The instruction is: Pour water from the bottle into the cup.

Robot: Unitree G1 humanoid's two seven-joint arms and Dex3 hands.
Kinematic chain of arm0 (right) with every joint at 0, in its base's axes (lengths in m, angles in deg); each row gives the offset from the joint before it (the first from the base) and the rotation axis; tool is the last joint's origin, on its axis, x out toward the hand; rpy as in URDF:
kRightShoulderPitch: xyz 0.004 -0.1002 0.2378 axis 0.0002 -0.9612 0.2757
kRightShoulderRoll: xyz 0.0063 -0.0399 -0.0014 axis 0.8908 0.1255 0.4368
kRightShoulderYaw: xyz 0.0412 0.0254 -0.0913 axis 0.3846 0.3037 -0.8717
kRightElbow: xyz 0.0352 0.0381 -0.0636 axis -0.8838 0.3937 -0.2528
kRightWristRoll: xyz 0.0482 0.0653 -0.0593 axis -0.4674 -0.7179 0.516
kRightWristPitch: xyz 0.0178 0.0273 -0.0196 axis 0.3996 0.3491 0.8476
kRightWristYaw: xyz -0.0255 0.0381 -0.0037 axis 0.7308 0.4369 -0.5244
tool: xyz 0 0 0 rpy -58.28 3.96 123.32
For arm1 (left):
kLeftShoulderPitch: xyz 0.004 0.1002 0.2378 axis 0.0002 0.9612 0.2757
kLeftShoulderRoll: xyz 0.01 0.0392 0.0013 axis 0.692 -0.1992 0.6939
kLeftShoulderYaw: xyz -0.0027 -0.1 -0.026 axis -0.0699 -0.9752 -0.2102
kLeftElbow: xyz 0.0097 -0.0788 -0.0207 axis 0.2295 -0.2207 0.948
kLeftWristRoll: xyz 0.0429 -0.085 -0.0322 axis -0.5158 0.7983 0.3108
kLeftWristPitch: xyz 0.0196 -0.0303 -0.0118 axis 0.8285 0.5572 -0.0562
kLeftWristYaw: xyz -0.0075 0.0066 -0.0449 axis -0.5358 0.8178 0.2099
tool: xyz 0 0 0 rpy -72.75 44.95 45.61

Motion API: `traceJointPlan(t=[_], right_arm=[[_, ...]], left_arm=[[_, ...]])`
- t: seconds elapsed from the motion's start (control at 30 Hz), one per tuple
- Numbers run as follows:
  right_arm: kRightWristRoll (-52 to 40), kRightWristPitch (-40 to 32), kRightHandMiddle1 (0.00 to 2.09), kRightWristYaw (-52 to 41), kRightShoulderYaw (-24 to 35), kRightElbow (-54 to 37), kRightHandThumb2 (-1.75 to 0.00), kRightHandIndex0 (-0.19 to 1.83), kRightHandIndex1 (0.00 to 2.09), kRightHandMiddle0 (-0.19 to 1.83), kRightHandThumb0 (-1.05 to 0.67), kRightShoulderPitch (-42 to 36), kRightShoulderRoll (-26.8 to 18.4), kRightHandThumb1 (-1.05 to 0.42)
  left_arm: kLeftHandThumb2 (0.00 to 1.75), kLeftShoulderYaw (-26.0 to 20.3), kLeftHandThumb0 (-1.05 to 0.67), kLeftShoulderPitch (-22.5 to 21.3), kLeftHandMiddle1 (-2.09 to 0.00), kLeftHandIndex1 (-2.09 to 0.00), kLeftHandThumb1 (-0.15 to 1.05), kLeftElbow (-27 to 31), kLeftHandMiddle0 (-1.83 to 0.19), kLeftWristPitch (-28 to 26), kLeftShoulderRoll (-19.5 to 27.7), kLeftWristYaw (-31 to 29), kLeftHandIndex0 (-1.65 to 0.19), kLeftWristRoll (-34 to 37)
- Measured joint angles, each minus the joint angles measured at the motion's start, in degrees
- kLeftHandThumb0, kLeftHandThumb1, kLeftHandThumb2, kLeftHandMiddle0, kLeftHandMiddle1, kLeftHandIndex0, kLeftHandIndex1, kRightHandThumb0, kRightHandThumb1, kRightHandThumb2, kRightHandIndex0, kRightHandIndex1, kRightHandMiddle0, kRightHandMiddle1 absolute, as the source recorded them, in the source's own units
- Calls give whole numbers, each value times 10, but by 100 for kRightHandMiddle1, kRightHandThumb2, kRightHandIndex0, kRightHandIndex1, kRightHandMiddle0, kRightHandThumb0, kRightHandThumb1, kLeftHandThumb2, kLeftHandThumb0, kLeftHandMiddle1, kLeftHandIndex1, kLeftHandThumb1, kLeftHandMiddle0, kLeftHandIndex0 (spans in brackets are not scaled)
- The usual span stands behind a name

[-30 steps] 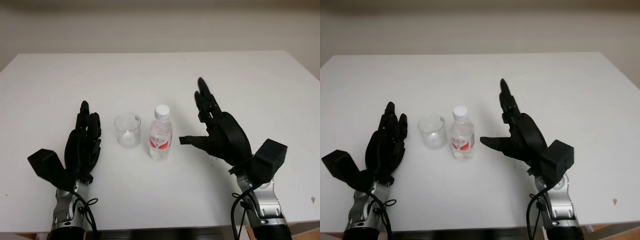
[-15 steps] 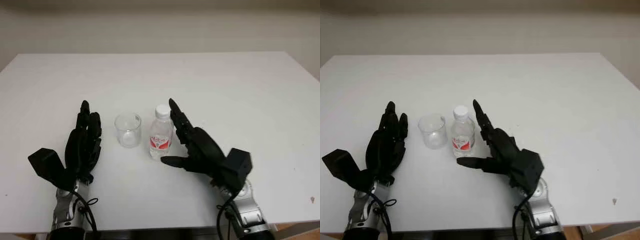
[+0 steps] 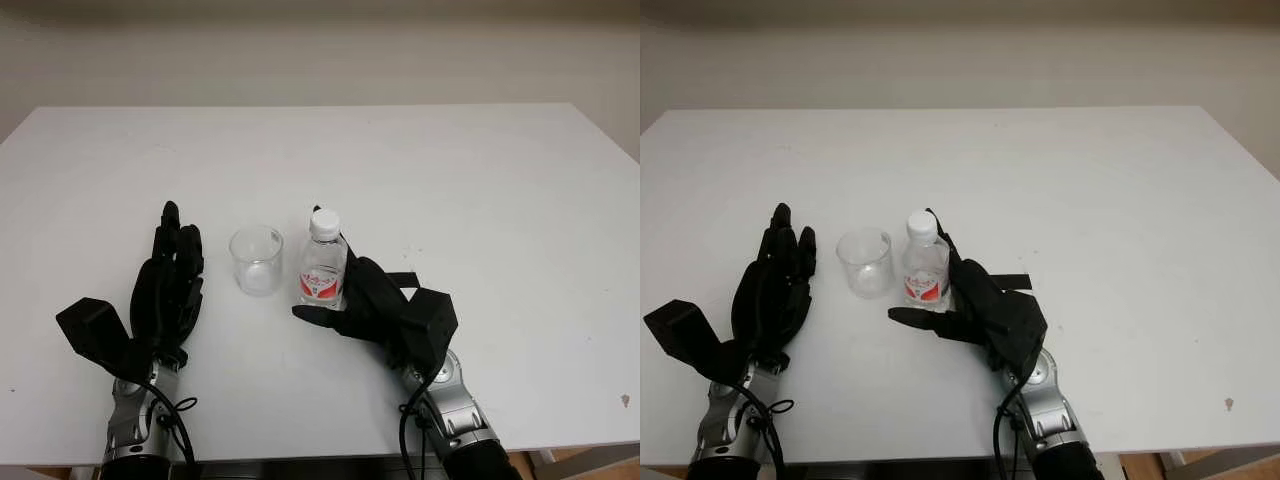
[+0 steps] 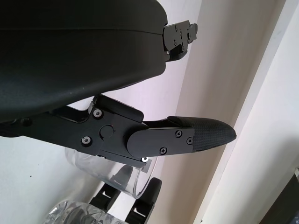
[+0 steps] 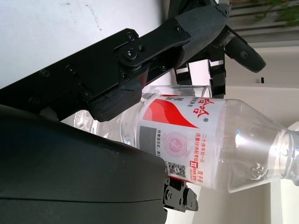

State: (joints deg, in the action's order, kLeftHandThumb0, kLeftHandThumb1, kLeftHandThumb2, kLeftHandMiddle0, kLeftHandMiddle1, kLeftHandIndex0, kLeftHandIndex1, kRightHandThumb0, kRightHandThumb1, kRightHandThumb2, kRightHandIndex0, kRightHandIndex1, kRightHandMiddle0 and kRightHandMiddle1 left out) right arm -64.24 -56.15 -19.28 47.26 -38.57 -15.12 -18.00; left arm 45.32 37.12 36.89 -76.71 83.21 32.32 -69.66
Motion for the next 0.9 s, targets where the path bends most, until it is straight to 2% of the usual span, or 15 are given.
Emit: traceJointPlan(t=[0.2, 0.23, 0.3, 0.33, 0.37, 0.43, 0.47, 0.53, 0.6, 0.67, 0.77, 0.9], right_arm=[[-14, 26, 0, 17, 9, 9, -5, -19, 0, -19, -94, 0, 21, -88], [-17, 33, 0, 24, 13, 11, -5, -16, 2, -19, -90, 0, 27, -88], [-16, 47, 8, 48, 20, 13, -6, 5, 14, -5, -81, -1, 39, -90], [-11, 50, 31, 64, 23, 14, -6, 6, 49, -1, -77, -2, 43, -90], [-5, 51, 92, 77, 24, 14, -5, -3, 120, -8, -71, -2, 43, -90], [-1, 51, 158, 97, 28, 14, -5, -5, 181, -16, -65, -4, 43, -90], [0, 52, 186, 105, 29, 14, -6, 7, 198, -13, -61, -5, 44, -92], [0, 52, 203, 114, 31, 14, -6, 35, 206, 1, -57, -6, 44, -93], [9, 53, 208, 120, 32, 14, -6, 73, 209, 25, -55, -6, 43, -98], [25, 59, 209, 124, 29, 13, -7, 96, 209, 45, -55, -6, 40, -102], [45, 63, 209, 125, 24, 6, -6, 105, 209, 60, -56, -6, 28, -104], [45, 51, 209, 100, 21, -6, -6, 102, 209, 70, -59, -6, 14, -105]], left_arm=[[45, 1, -75, 0, -5, -6, 105, 0, 17, 3, 0, 4, 17, -1], [45, 1, -75, 1, -5, -6, 105, 0, 17, 3, -1, 4, 17, -1], [44, 1, -74, 2, -5, -6, 105, 2, 17, 3, -2, 4, 17, -1], [44, 1, -74, 3, -5, -6, 105, 2, 17, 3, -3, 4, 17, -1], [44, 1, -74, 3, -5, -6, 105, 3, 17, 3, -3, 4, 17, -1], [44, 1, -75, 4, -5, -6, 105, 5, 17, 4, -4, 4, 17, -1], [44, 1, -75, 5, -5, -6, 105, 5, 17, 4, -4, 4, 17, -1], [44, 1, -75, 5, -5, -6, 105, 5, 17, 5, -5, 5, 17, -1], [44, 1, -75, 6, -5, -6, 105, 6, 17, 6, -6, 6, 17, -1], [44, 2, -75, 7, -5, -6, 105, 6, 16, 7, -7, 9, 17, -2], [44, 4, -76, 6, -6, -6, 105, 5, 16, 8, -8, 9, 16, -3], [45, 6, -76, 5, -5, -5, 105, 0, 17, 11, -8, 11, 17, -11]])
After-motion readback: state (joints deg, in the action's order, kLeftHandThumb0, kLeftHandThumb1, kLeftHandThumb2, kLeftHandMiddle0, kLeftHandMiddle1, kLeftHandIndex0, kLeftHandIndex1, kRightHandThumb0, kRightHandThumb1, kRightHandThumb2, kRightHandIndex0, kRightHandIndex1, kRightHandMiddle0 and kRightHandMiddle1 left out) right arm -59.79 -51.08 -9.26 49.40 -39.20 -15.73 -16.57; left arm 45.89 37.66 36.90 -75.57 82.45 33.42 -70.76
